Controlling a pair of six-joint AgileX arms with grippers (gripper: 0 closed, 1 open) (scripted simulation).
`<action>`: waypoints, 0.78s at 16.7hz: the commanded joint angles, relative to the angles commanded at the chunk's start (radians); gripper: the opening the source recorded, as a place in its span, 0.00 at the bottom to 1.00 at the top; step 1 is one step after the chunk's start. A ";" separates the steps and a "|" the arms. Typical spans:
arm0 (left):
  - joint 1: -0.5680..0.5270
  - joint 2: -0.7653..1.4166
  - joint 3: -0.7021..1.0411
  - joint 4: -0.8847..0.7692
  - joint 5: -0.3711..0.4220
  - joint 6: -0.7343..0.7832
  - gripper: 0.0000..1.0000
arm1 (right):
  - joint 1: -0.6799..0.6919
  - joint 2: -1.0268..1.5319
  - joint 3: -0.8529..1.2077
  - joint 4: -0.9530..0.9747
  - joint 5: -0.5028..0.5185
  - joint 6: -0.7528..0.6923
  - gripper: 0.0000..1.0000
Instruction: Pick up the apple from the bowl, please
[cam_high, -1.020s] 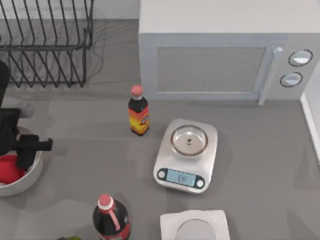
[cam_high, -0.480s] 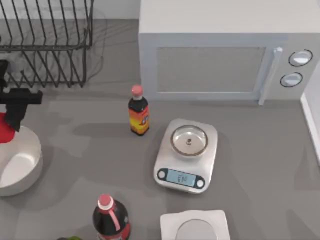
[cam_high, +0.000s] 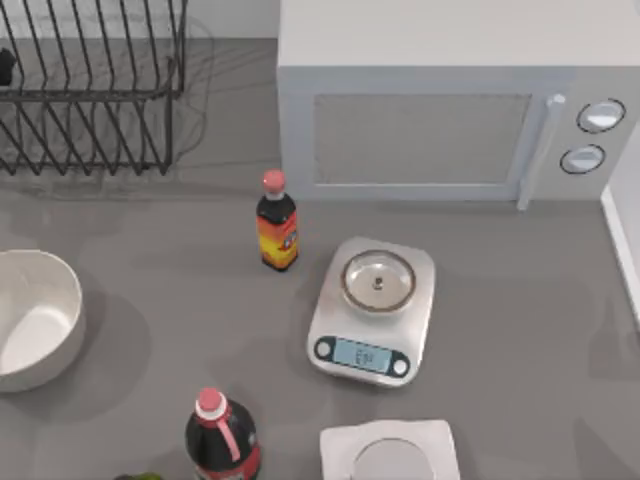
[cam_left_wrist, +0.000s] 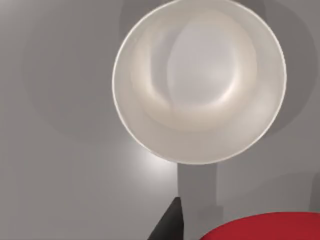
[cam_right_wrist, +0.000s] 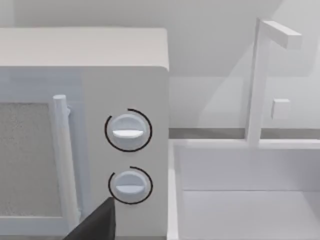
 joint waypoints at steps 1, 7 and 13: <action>0.000 -0.007 0.030 -0.030 0.000 -0.001 0.00 | 0.000 0.000 0.000 0.000 0.000 0.000 1.00; 0.004 -0.013 0.055 -0.056 -0.001 0.001 0.00 | 0.000 0.000 0.000 0.000 0.000 0.000 1.00; -0.161 0.129 0.109 0.008 0.000 -0.165 0.00 | 0.000 0.000 0.000 0.000 0.000 0.000 1.00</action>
